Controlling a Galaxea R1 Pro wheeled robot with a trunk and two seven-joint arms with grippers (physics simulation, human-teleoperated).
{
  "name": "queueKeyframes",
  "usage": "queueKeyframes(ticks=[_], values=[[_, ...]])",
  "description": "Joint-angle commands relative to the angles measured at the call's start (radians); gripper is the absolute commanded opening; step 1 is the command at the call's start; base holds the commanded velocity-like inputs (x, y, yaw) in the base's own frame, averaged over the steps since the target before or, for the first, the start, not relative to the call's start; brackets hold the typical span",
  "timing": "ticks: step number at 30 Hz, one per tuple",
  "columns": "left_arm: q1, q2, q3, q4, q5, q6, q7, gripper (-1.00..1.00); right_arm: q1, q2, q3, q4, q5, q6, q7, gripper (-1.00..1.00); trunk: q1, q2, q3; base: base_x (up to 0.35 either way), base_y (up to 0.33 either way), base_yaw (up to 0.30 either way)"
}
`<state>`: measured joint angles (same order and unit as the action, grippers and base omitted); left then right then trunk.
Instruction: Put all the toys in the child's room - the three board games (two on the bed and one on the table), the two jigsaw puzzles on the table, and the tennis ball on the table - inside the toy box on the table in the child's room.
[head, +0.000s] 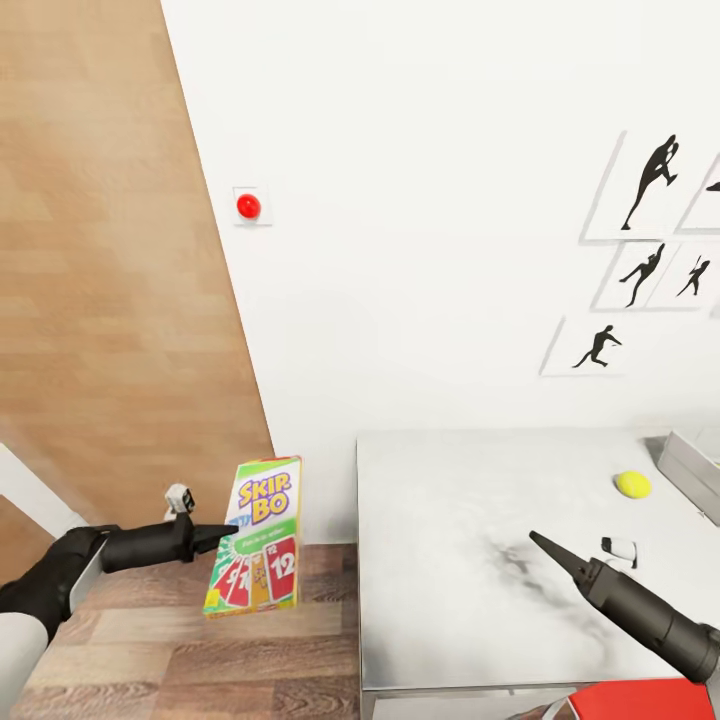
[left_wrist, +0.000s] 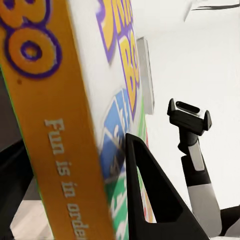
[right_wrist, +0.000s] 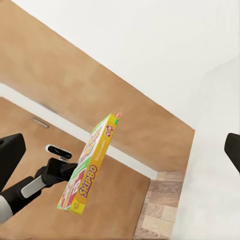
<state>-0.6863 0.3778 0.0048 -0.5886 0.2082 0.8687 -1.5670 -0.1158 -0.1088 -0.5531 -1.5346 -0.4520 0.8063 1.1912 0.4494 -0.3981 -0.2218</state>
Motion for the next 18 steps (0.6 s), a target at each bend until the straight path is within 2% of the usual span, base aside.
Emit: queueKeyframes(ticks=[1,7,14,18], values=[[0.000,0.008,-0.002,-0.001,0.002,0.012,-0.004,-1.00,-0.001,0.002,0.007,0.000,-0.005,0.007,0.001,1.00,0.001,-0.002,-0.002,0.000,0.000,0.000],[0.000,0.031,-0.010,-0.002,0.002,0.018,-0.004,-1.00,-0.001,0.013,0.042,0.001,-0.013,0.000,0.004,1.00,0.001,-0.002,-0.002,0.000,0.000,0.000],[0.001,0.036,-0.011,-0.003,0.002,0.020,-0.004,-1.00,-0.001,0.018,0.041,-0.001,-0.014,0.001,0.008,1.00,0.001,-0.002,-0.002,0.000,0.000,0.000],[0.001,0.051,-0.010,-0.003,0.002,0.020,-0.004,-1.00,-0.001,0.018,0.042,0.000,-0.014,0.001,0.009,1.00,0.001,-0.002,-0.002,0.000,0.000,0.000]])
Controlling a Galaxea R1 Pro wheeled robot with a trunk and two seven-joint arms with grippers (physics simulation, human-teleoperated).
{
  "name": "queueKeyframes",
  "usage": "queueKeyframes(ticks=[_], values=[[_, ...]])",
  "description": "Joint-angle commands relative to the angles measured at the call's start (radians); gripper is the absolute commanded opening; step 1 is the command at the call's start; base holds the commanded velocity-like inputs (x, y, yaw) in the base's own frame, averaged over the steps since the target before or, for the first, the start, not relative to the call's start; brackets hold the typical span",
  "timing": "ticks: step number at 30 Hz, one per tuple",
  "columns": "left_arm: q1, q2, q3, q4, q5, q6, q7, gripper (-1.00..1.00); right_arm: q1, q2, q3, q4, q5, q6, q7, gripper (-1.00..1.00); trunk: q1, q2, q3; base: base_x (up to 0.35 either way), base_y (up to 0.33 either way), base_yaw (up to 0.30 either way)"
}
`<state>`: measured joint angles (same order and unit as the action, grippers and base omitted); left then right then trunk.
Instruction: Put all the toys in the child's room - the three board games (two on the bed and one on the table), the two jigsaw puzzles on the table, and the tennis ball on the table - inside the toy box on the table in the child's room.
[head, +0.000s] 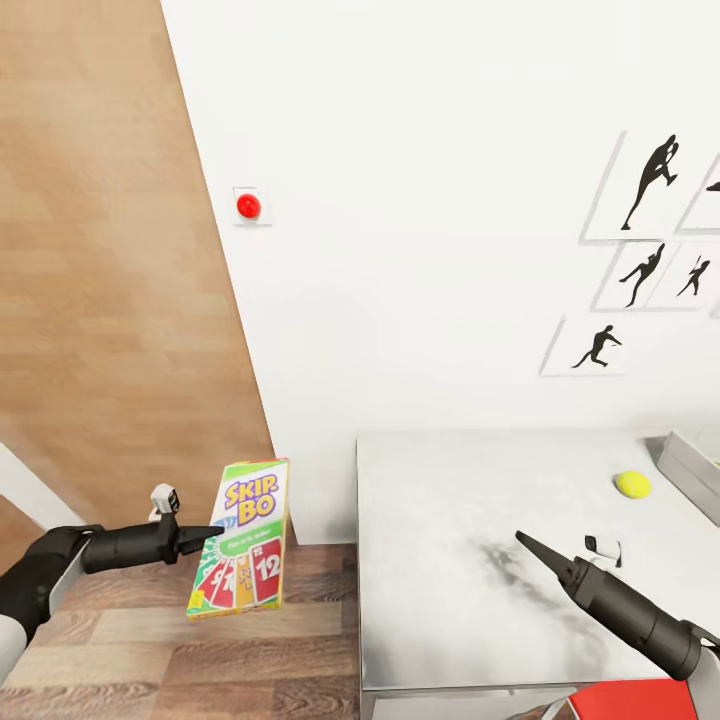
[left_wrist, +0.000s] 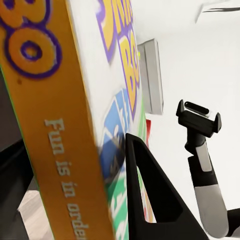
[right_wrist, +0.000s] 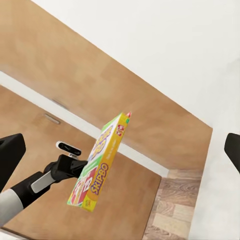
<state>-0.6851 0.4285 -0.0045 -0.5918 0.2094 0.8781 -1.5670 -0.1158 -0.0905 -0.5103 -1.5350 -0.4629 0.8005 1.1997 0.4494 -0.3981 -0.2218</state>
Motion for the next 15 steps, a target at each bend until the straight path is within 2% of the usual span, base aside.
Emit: queueKeyframes(ticks=[1,2,15], values=[[-0.001,0.003,0.000,0.000,0.001,0.010,-0.004,-1.00,-0.001,0.000,0.000,0.000,-0.003,0.006,0.001,1.00,0.001,-0.002,-0.002,0.000,0.000,0.000],[-0.001,0.012,0.001,0.000,0.002,0.010,-0.004,-1.00,-0.001,0.000,-0.001,-0.001,-0.003,0.009,0.000,1.00,0.001,-0.002,-0.002,0.000,0.000,0.000],[-0.001,0.013,0.000,-0.002,0.002,0.010,-0.004,-1.00,-0.001,0.000,-0.003,-0.001,-0.007,0.012,0.000,1.00,0.001,-0.002,0.001,0.000,0.000,0.000]])
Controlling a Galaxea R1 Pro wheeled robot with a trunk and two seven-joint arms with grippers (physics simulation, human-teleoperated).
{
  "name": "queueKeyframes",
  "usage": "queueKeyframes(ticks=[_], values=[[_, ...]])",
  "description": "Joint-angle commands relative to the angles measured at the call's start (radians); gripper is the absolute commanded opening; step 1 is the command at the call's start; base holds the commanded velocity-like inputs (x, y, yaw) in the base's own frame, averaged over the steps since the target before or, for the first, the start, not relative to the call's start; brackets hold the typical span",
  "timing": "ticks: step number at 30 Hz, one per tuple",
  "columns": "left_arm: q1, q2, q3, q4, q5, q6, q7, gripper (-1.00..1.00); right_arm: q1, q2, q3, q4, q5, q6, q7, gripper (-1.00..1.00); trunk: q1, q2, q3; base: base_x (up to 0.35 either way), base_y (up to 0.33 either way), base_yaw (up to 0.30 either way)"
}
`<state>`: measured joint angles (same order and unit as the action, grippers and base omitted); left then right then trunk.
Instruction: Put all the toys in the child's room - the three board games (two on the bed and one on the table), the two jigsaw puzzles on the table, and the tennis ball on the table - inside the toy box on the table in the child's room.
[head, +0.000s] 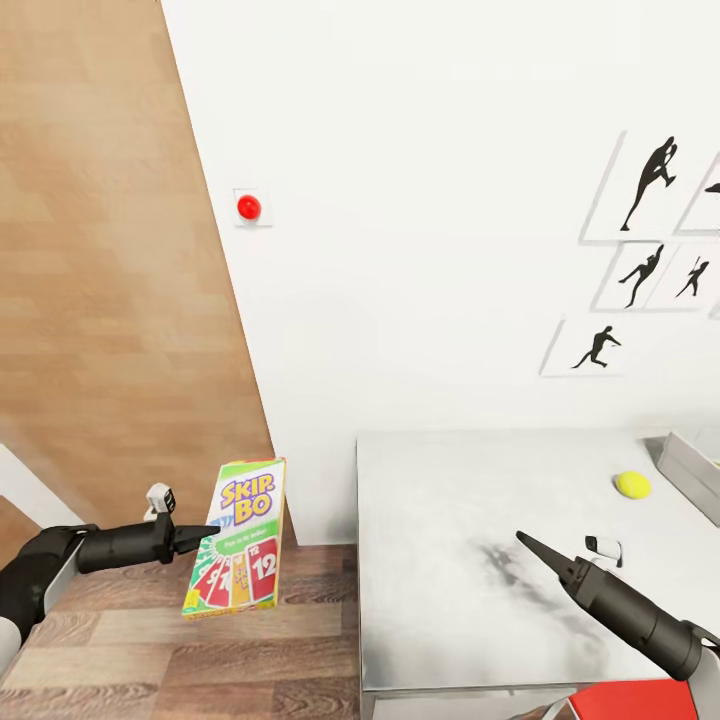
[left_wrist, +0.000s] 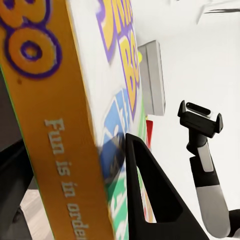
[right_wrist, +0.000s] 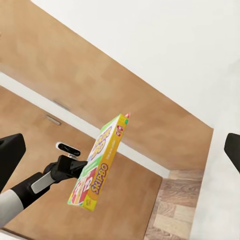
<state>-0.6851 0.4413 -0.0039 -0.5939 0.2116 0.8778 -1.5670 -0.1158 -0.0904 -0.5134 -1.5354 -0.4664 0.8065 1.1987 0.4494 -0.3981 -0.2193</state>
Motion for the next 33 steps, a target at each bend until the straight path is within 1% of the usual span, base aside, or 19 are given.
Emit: queueKeyframes(ticks=[1,9,19,22,28,33], values=[[-0.001,0.000,-0.001,-0.002,0.000,0.010,-0.004,-1.00,-0.001,0.000,0.000,0.000,-0.004,0.006,0.001,1.00,0.001,-0.002,-0.001,0.000,0.000,0.000],[-0.001,0.001,-0.007,-0.062,0.003,0.015,-0.004,-1.00,-0.001,0.000,-0.001,0.000,-0.005,0.005,0.013,1.00,0.001,-0.002,0.011,0.000,0.000,0.000],[-0.001,0.002,-0.007,-0.070,0.003,0.017,-0.004,-1.00,-0.001,-0.001,-0.007,0.000,-0.005,0.004,0.059,1.00,0.001,-0.002,0.028,0.000,0.000,0.000],[-0.001,0.003,-0.007,-0.070,0.002,0.017,-0.004,-1.00,-0.001,-0.001,-0.020,0.000,-0.005,0.003,0.065,1.00,0.001,-0.002,0.033,0.000,0.000,0.000],[-0.001,0.004,-0.007,-0.073,0.000,0.017,-0.004,-1.00,-0.001,-0.001,-0.031,0.000,-0.005,0.003,0.079,1.00,0.001,-0.002,0.042,0.000,0.000,0.000],[-0.001,0.013,-0.007,-0.075,0.000,0.017,-0.004,-1.00,-0.001,-0.002,-0.033,0.000,-0.004,0.002,0.105,1.00,0.001,-0.002,0.051,0.000,0.000,0.000]])
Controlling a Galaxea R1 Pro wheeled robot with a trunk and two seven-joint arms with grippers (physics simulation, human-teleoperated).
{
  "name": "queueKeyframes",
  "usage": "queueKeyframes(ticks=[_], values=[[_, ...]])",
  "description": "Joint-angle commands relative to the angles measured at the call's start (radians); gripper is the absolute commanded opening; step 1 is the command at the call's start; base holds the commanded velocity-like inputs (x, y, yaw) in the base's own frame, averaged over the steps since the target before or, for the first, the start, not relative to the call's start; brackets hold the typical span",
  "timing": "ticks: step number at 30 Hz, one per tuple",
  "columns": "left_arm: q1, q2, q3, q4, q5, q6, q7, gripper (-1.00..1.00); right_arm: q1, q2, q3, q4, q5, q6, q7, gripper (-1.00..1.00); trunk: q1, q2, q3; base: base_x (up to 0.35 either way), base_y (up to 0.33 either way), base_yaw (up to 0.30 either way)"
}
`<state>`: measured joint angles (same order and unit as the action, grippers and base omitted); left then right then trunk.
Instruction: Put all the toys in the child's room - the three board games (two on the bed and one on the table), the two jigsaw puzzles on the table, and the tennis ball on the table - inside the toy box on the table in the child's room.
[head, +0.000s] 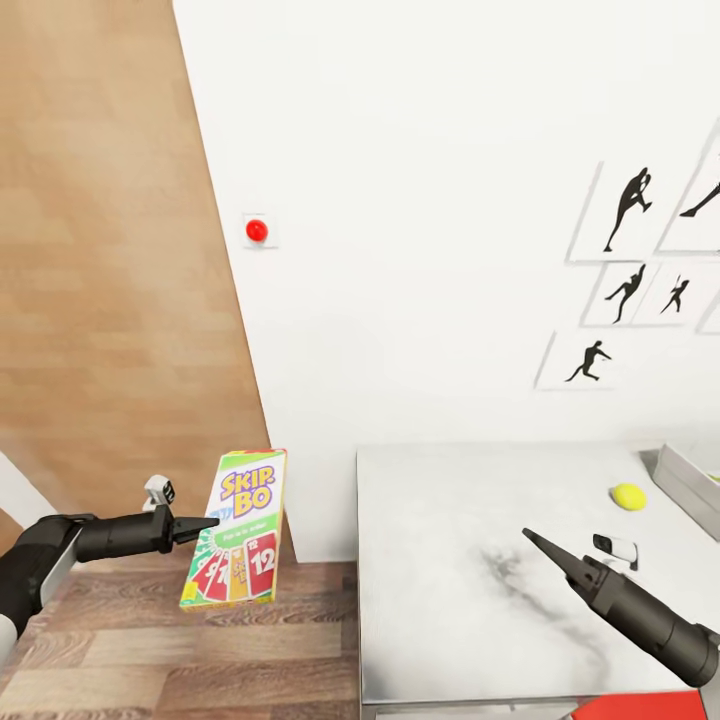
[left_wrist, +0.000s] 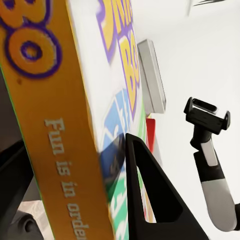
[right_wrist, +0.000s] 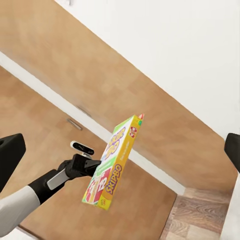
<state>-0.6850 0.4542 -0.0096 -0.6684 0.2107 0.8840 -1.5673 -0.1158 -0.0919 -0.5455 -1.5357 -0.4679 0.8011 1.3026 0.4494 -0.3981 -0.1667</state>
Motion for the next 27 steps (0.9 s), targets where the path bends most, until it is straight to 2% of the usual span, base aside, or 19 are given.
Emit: queueKeyframes(ticks=[1,7,15,27], values=[[-0.001,0.002,-0.001,0.000,0.001,0.010,-0.003,-1.00,-0.001,0.000,-0.001,0.000,-0.003,0.007,0.003,1.00,0.001,-0.002,0.000,0.000,0.000,0.000],[-0.001,0.005,0.000,0.000,0.001,0.010,-0.003,-1.00,-0.001,0.000,-0.002,-0.001,-0.003,0.007,0.007,1.00,0.001,-0.002,0.009,-0.017,0.000,0.000],[-0.001,0.011,0.000,0.000,0.001,0.010,-0.003,-1.00,-0.001,0.000,-0.004,-0.001,-0.003,0.007,0.017,1.00,0.001,-0.002,0.023,-0.180,0.000,0.000],[-0.001,0.024,0.000,0.000,0.001,0.008,-0.003,-1.00,-0.001,0.000,-0.015,-0.001,-0.003,0.007,0.038,1.00,0.001,-0.002,0.042,-0.020,0.000,0.000]])
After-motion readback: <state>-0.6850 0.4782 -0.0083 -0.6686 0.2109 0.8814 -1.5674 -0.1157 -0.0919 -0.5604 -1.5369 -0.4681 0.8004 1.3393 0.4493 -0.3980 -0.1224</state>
